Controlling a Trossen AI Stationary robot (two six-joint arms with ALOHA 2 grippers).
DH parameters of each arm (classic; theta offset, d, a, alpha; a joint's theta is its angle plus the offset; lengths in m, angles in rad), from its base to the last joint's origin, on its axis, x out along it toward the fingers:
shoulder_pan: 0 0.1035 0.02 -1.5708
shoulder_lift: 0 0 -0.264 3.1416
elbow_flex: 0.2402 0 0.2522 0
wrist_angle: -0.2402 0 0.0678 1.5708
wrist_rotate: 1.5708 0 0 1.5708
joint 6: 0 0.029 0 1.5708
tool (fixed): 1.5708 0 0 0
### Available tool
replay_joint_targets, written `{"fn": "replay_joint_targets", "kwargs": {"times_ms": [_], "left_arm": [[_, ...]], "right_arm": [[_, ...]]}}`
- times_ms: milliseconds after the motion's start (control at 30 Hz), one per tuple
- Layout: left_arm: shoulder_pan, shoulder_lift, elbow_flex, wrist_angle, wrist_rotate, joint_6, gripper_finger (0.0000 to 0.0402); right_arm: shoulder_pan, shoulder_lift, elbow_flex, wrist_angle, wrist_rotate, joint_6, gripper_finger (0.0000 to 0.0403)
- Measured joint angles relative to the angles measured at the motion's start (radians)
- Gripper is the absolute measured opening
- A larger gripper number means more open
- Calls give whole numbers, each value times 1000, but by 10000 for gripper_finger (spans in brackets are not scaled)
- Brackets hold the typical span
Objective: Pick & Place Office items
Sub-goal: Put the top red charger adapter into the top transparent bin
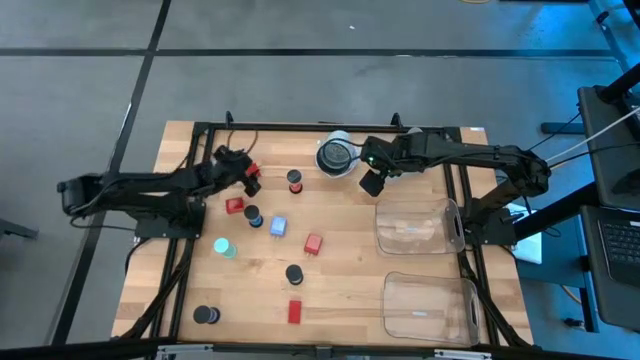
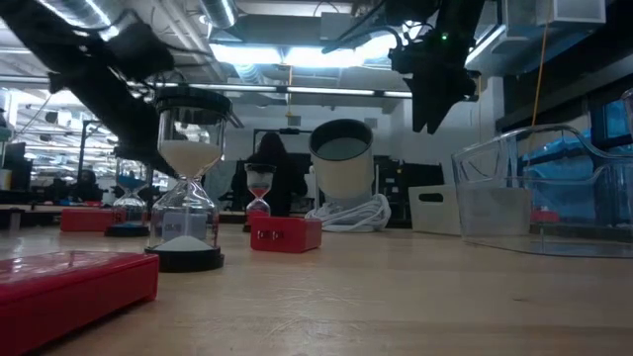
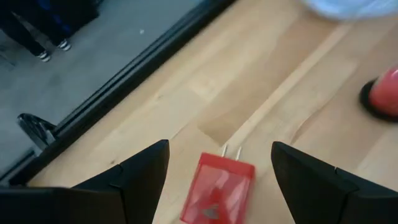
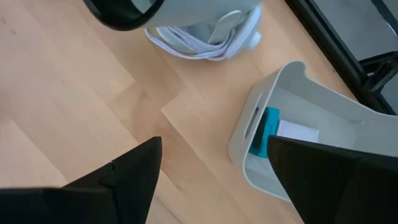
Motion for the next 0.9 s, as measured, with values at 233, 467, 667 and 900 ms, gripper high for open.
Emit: {"fn": "replay_joint_targets", "kwargs": {"times_ms": [233, 467, 667, 900], "left_arm": [[87, 164, 108, -48, 136, 38, 279], [185, 262, 189, -200, 223, 43, 279], [231, 338, 189, -195, 282, 35, 279], [248, 431, 195, -188, 316, 42, 279]], "right_arm": [[9, 0, 0, 0, -3, -57, 293], [9, 0, 0, 0, -4, -94, 293], [9, 0, 0, 0, -4, -112, 293], [9, 0, 0, 0, -4, -114, 293]]}}
